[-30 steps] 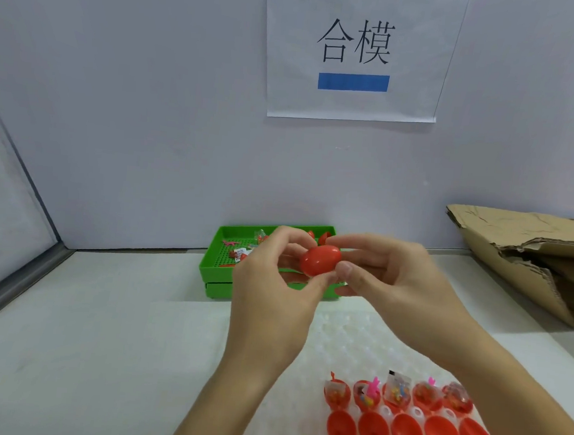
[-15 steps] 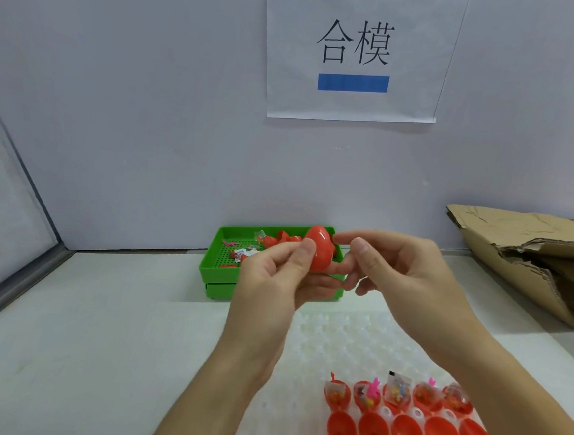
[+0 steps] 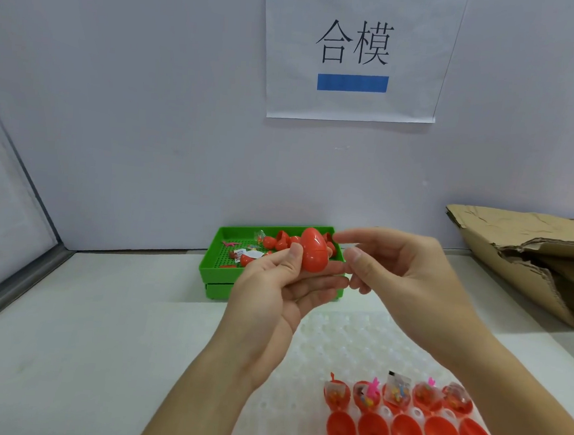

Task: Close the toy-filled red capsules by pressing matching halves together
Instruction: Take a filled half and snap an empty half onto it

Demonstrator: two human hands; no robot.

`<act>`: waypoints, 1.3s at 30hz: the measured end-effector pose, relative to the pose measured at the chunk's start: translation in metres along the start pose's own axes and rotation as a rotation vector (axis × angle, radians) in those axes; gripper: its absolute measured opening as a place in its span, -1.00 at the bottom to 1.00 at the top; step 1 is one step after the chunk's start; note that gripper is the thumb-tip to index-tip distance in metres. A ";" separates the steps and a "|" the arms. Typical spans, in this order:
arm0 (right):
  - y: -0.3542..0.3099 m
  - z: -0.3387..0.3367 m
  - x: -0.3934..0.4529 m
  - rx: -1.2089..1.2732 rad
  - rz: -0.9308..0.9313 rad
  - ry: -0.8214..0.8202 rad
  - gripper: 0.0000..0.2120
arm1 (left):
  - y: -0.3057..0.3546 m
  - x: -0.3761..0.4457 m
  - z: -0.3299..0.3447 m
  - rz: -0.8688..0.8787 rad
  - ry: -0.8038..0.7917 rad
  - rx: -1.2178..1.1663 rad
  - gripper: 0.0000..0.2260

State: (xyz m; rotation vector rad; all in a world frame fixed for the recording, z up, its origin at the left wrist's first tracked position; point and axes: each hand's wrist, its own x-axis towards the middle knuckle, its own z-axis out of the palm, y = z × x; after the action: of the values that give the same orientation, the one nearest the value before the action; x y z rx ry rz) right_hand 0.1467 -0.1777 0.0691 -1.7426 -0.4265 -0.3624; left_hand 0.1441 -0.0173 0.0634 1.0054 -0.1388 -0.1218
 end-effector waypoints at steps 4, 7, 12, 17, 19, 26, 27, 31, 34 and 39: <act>0.000 0.002 -0.001 -0.114 -0.081 0.028 -0.80 | 0.001 0.000 -0.002 -0.027 -0.026 -0.032 -0.65; -0.001 0.001 -0.003 -0.184 -0.130 -0.002 -0.69 | 0.001 -0.001 -0.002 -0.045 -0.045 -0.030 -0.62; 0.001 0.003 -0.002 -0.274 -0.212 -0.027 -0.61 | -0.001 0.000 -0.001 -0.055 -0.109 0.041 -0.63; 0.006 0.001 0.000 -0.182 -0.171 0.001 -0.67 | -0.002 0.000 0.000 -0.011 -0.065 0.239 -0.66; 0.007 0.002 0.001 -0.097 -0.121 0.023 -0.70 | -0.004 0.001 -0.002 0.117 0.007 0.420 -0.78; 0.010 0.016 -0.001 0.622 0.305 -0.167 -0.69 | -0.003 -0.001 -0.005 0.478 -0.055 0.737 -0.73; 0.009 0.017 -0.001 0.653 0.343 -0.177 -0.69 | -0.002 -0.001 -0.006 0.488 -0.040 0.752 -0.75; 0.009 0.019 -0.001 0.415 0.336 -0.105 -0.73 | -0.001 0.000 -0.010 0.561 0.070 0.896 -0.76; 0.005 0.020 -0.003 0.047 0.171 0.041 -0.83 | -0.001 0.002 -0.014 0.626 0.130 1.075 -0.74; -0.001 0.035 -0.007 -0.235 -0.007 0.060 -0.88 | -0.002 0.003 -0.014 0.707 0.121 1.291 -0.71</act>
State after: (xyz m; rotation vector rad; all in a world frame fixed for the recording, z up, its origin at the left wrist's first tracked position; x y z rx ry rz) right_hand 0.1408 -0.1438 0.0591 -1.9533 -0.3574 -0.4848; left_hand 0.1496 -0.0071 0.0545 2.1680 -0.4852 0.7741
